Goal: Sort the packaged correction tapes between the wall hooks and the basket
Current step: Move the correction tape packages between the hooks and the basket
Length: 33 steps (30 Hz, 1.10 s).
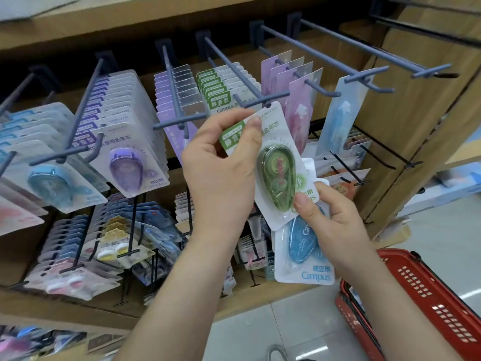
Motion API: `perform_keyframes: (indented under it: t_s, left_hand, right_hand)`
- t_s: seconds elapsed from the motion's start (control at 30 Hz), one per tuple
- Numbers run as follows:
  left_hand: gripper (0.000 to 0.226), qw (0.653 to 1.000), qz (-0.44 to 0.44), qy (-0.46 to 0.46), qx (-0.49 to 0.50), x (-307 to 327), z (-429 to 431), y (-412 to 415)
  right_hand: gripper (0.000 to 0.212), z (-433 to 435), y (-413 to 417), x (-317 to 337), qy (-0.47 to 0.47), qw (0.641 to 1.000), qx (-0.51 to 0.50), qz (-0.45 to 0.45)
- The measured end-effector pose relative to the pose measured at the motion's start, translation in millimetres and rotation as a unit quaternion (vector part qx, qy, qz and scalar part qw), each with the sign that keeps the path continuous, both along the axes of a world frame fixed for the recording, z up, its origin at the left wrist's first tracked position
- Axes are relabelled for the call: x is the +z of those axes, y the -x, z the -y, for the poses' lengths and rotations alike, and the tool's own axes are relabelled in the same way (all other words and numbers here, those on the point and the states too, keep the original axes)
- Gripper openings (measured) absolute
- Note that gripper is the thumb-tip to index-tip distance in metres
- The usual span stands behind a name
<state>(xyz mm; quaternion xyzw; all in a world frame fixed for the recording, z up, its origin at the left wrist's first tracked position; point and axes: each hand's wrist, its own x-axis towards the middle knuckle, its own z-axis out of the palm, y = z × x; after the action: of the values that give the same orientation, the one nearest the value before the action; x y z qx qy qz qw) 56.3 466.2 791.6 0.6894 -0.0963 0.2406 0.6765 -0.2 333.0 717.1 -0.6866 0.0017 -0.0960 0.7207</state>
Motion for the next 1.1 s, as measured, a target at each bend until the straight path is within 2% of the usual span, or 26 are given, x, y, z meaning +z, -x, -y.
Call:
perform_keyframes:
  t_s: [0.1, 0.23, 0.4, 0.6, 0.63, 0.7, 0.8, 0.9, 1.0, 1.1]
  left_hand:
    - [0.008, 0.999, 0.02, -0.027, 0.031, -1, 3, -3]
    - [0.004, 1.0, -0.02, 0.003, -0.003, -2, 6, -8]
    - [0.009, 0.995, -0.067, 0.045, -0.056, -1, 7, -10]
    - [0.013, 0.993, -0.094, 0.043, -0.049, 1, 9, -2]
    - [0.018, 0.992, -0.102, 0.051, -0.059, 0, 7, 4]
    - [0.042, 0.988, -0.11, 0.057, -0.096, -11, -1, 22]
    - [0.069, 0.989, -0.1, -0.005, -0.111, -26, -14, 45]
    - [0.06, 0.988, -0.128, -0.016, -0.081, -33, -17, 41]
    - [0.054, 0.989, -0.13, -0.053, -0.035, -35, -20, 23]
    - [0.052, 0.985, -0.117, -0.122, 0.017, -40, -21, 5]
  right_hand:
    - [0.025, -5, -1, -1, -0.016, 1.0, -0.005, -0.011]
    - [0.015, -8, -2, -1, -0.029, 0.999, -0.011, -0.016]
    - [0.017, -15, -1, 2, -0.063, 0.997, -0.017, -0.034]
    - [0.021, -22, 1, 3, -0.114, 0.992, -0.02, -0.04]
    - [0.021, -22, 1, 4, -0.116, 0.992, -0.022, -0.038]
    - [0.021, -23, -2, 7, -0.106, 0.994, -0.026, -0.032]
    - [0.017, -24, -7, 8, -0.08, 0.996, -0.027, -0.01]
    - [0.014, -22, -8, 4, -0.043, 0.998, -0.034, -0.007]
    - [0.01, -12, -7, -1, 0.017, 0.995, -0.097, -0.008]
    - [0.021, 1, -5, -1, 0.025, 0.988, -0.151, 0.002]
